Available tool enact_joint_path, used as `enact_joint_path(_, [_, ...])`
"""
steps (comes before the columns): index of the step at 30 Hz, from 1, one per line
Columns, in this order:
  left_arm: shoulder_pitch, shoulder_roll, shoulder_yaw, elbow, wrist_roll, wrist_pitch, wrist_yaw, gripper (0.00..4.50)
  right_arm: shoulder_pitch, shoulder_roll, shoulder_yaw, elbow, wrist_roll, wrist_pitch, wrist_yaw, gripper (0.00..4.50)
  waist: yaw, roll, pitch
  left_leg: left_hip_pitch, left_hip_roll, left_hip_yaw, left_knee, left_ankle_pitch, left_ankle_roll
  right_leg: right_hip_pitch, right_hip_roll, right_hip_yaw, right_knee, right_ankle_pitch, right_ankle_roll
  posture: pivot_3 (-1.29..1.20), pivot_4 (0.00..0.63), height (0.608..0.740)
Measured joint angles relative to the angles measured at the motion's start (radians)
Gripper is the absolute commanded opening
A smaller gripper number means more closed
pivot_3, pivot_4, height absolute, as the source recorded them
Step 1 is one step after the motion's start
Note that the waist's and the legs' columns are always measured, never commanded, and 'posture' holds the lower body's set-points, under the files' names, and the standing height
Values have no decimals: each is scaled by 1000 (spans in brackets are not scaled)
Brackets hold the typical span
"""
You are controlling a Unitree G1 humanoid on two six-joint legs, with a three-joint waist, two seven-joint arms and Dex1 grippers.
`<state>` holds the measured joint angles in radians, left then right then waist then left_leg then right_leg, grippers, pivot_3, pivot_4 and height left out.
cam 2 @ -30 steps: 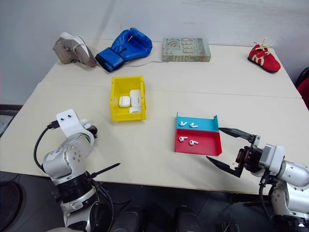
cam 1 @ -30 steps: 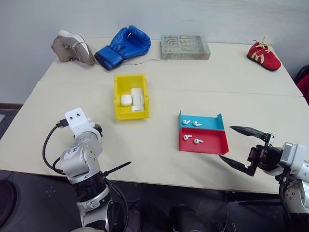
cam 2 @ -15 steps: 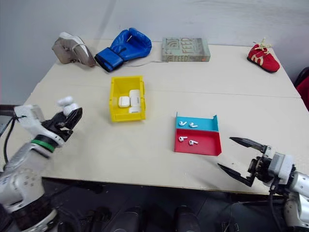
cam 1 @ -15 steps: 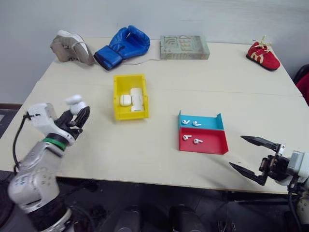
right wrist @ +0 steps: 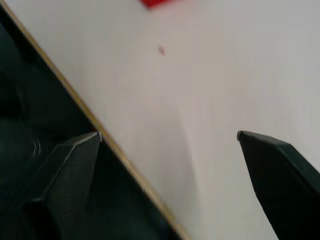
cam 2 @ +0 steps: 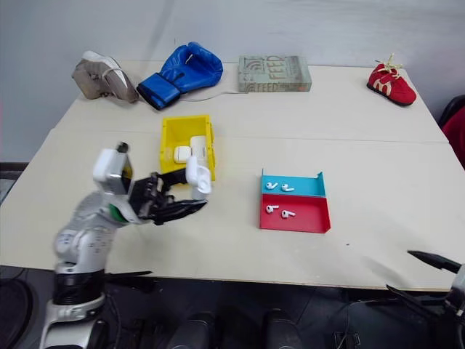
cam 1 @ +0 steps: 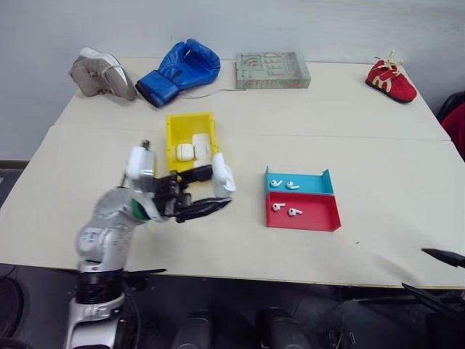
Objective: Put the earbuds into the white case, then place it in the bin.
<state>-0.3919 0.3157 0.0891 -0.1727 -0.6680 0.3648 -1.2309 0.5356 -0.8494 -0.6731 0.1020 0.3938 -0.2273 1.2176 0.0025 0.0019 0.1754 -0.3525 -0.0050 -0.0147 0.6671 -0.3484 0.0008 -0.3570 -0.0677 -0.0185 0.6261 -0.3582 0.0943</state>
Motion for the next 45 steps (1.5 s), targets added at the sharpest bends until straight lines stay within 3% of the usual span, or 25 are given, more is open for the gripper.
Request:
enact_joint_path(3, [1, -55, -19, 16, 0, -97, -31, 2817, -36, -30, 23, -152, 33, 131, -33, 4500, -10, 1, 0, 1, 1, 1, 1, 1, -1, 0, 2, 2, 1, 0, 0, 0, 150, 740])
enact_joint_path(7, [15, -89, -32, 37, 7, -199, -51, 2817, -175, -176, 145, -385, 118, 392, -62, 4500, -6, 2, -1, 1, 2, -1, 2, 2, -2, 0, 3, 2, 3, 0, 0, 0, 150, 740])
enact_joint_path(10, [48, -81, -50, 50, 12, -223, -52, 2817, -438, -276, 316, -514, 193, 634, -134, 4500, -2, 2, -1, -2, 2, -3, 2, 2, -2, -3, 2, 1, 3, 0, 0, 0, 150, 740])
enact_joint_path(15, [87, -64, -65, 48, -4, -210, -52, 2817, -833, -312, 621, -562, 195, 935, -197, 4500, 24, 1, 0, -10, 1, -7, 4, 2, -2, -10, 1, -1, 2, 0, 0, 0, 150, 740])
enact_joint_path(17, [105, -47, -63, 45, -5, -218, -61, 2817, -982, -296, 757, -544, 141, 997, -195, 4100, 21, 1, 0, -22, 0, -7, 10, 1, -1, -20, 1, -1, 4, 1, 1, 0, 150, 740])
enact_joint_path(21, [142, -44, -66, 40, -6, -242, -72, 2817, -1152, -255, 935, -492, 21, 1035, -176, 2862, 21, 1, 0, -23, 0, -7, 11, 1, 0, -21, 0, -3, 6, 1, 1, 0, 150, 740])
enact_joint_path(24, [148, -44, -62, 41, -6, -258, -68, 2817, -1213, -220, 1011, -447, -50, 1035, -162, 1809, 20, 1, 0, -23, -1, -7, 12, 1, 0, -20, -1, -2, 6, 1, 1, 0, 150, 740])
enact_joint_path(34, [162, -42, -55, 67, -4, -303, -46, 2817, -1289, -152, 1134, -368, -187, 1035, -89, 1809, 14, 1, 0, -23, -1, -7, 14, 1, 0, -21, -1, -3, 11, 1, 1, 0, 150, 740])
enact_joint_path(45, [172, -41, -69, 68, 6, -326, -45, 2817, -1269, -118, 1146, -355, -259, 1034, -72, 1809, 7, 1, 0, -23, -1, -7, 14, 1, 0, -21, -1, -3, 12, 1, 1, 0, 150, 740])
